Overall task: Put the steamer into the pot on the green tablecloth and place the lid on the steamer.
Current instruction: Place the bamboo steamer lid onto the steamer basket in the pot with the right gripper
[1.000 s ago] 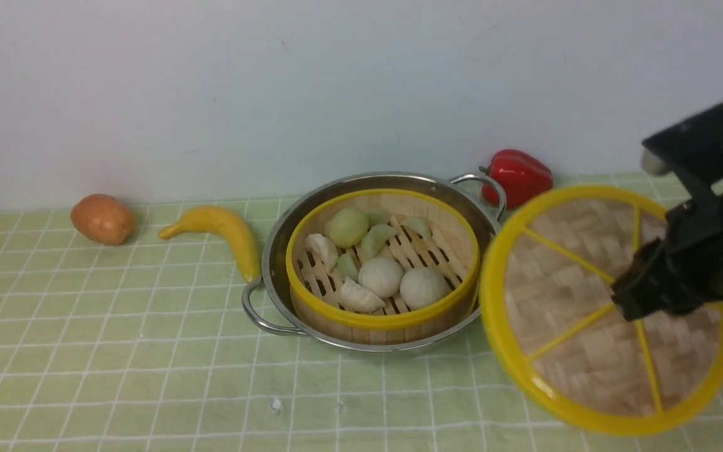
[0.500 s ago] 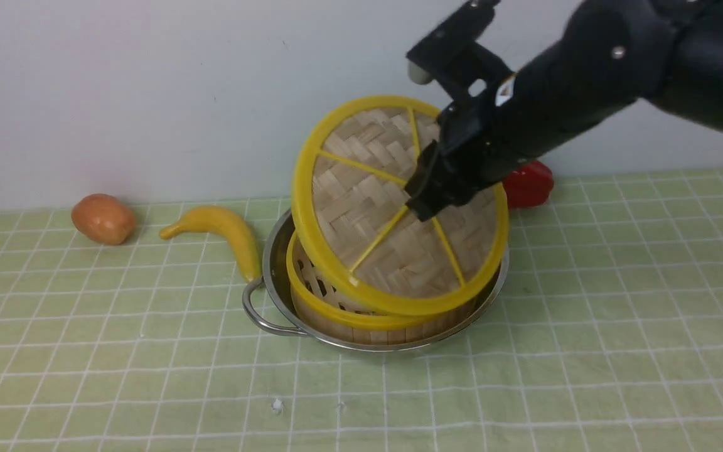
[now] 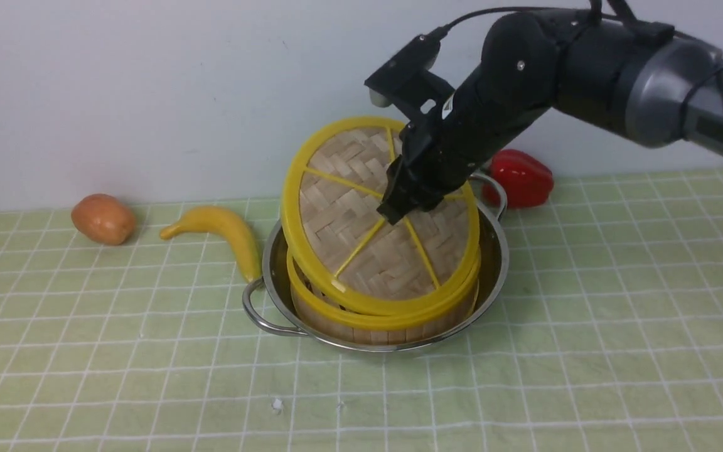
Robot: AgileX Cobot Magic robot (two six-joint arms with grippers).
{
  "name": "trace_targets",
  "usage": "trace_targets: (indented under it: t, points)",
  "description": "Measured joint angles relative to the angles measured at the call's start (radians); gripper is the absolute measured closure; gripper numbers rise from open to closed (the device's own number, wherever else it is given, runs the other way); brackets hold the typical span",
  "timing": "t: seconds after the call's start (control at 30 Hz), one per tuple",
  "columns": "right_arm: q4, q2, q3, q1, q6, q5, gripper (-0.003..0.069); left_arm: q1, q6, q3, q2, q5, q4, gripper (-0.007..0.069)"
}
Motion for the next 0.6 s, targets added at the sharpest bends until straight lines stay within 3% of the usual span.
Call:
trace_targets:
  t: [0.6]
  points:
    - [-0.048,-0.08,0.0,0.0,0.057,0.114,0.0512,0.0,0.0,0.0,0.0,0.0,0.0,0.0382]
